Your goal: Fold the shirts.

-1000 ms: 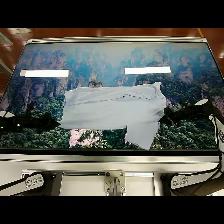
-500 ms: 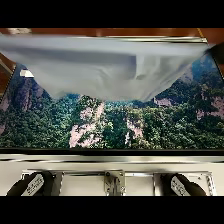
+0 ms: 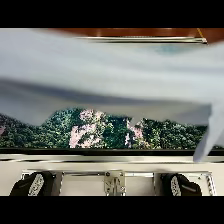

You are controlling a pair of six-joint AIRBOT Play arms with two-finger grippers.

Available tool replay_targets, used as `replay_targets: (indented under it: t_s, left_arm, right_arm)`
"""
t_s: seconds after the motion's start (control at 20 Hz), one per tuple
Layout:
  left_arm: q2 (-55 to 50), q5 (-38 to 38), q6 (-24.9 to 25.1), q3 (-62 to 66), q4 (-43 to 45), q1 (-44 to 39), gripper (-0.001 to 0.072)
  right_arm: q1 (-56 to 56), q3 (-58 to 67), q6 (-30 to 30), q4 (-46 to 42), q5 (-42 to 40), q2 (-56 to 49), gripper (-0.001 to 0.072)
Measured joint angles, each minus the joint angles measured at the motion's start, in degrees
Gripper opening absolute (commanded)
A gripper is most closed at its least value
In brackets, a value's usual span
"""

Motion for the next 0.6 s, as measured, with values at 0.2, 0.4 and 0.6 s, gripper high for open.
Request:
replay_targets:
  t_s: [0.2,0.4,0.6]
  left_arm:
    - [1.0,-8.6,0.9,-3.7,2.3,0.0,0.0035]
    - [0.5,-13.2,3.0,-11.4,3.8,0.0,0.0035]
    - [-4.2,-14.8,4.1,-23.1,6.5,-0.1,0.0035]
  right_arm:
    - [0.0,0.3,1.5,-2.6,8.2,-0.4,0.0056]
    - [0.0,0.3,2.5,-5.1,21.1,-6.8,0.0056]
    - [0.5,-2.6,4.7,-4.3,32.4,-19.3,0.0055]
